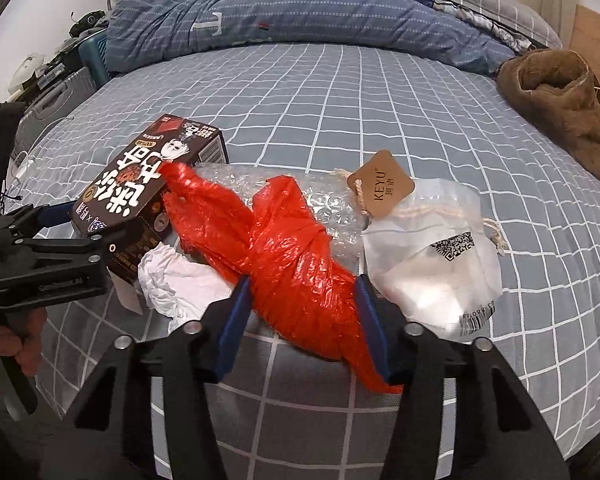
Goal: Collect trash
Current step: 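Grasp the brown chocolate box with the left gripper while the right gripper grasps the red plastic bag, then carry the chocolate box with the left gripper while the right gripper carries the red bag over the bin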
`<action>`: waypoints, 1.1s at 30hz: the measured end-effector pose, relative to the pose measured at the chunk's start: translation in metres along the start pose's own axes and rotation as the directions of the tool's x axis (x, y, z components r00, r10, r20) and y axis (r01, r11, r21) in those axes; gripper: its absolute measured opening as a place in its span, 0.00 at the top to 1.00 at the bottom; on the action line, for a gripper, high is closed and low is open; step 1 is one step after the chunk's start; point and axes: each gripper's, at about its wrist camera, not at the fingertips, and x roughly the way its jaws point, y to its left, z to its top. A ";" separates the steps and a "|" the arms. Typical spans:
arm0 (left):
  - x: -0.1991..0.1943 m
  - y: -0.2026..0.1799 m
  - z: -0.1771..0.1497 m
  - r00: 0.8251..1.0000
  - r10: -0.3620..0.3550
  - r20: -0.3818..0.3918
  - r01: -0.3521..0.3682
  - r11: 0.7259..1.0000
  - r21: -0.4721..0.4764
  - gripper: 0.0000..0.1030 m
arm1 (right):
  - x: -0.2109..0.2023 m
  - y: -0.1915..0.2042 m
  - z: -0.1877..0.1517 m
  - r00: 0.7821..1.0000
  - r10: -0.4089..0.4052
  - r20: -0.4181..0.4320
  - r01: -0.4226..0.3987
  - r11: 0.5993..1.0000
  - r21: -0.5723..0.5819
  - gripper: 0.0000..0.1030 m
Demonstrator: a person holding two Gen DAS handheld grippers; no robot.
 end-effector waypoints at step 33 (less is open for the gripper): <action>-0.092 -0.003 -0.029 0.986 0.047 0.158 -0.023 0.988 -0.152 0.10 | -0.070 -0.001 0.006 0.988 -0.006 0.157 0.000 0.999 0.037 0.64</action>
